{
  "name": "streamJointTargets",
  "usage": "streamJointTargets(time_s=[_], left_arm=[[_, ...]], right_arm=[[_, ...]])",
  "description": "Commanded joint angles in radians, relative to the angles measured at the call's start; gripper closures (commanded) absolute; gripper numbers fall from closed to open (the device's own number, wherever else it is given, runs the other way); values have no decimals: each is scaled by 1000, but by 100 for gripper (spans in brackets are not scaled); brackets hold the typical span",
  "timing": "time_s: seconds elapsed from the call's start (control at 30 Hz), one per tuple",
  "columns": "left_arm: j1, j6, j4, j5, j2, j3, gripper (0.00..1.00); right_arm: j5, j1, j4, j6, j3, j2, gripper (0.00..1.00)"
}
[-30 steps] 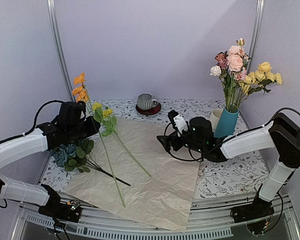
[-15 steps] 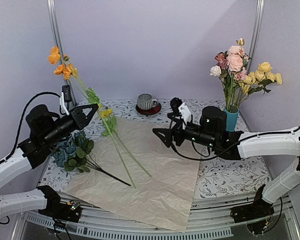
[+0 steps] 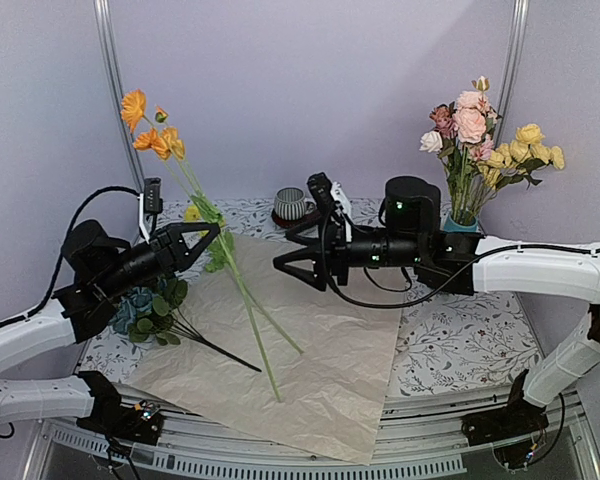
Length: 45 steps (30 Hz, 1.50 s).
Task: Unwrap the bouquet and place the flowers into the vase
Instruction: Pass from the left arm to the right
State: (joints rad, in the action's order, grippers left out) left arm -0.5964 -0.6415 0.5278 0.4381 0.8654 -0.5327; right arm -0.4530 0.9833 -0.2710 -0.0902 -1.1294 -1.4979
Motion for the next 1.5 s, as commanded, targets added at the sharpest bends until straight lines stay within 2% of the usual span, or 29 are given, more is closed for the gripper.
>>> streamJointTargets(time_s=[0.0, 0.2, 0.5, 0.67, 1.13, 1.3, 1.47], left_arm=[[-47, 34, 77, 30, 11, 8, 79], [-84, 70, 80, 61, 45, -8, 79], [-125, 98, 85, 47, 62, -16, 79], [-140, 103, 90, 35, 72, -22, 79], [-162, 121, 98, 31, 83, -27, 79], [-166, 125, 100, 31, 84, -26, 79], [-166, 127, 100, 28, 82, -25, 77]], right_arm=[[-88, 37, 106, -9, -69, -41, 21], [-132, 59, 186, 5, -131, -62, 29], [-159, 61, 228, 3, -171, -115, 35], [-151, 77, 245, 3, -199, -173, 37], [-154, 96, 246, 17, -236, -249, 52], [-151, 97, 233, 12, -237, -257, 61], [-144, 97, 227, 9, -232, -248, 77]])
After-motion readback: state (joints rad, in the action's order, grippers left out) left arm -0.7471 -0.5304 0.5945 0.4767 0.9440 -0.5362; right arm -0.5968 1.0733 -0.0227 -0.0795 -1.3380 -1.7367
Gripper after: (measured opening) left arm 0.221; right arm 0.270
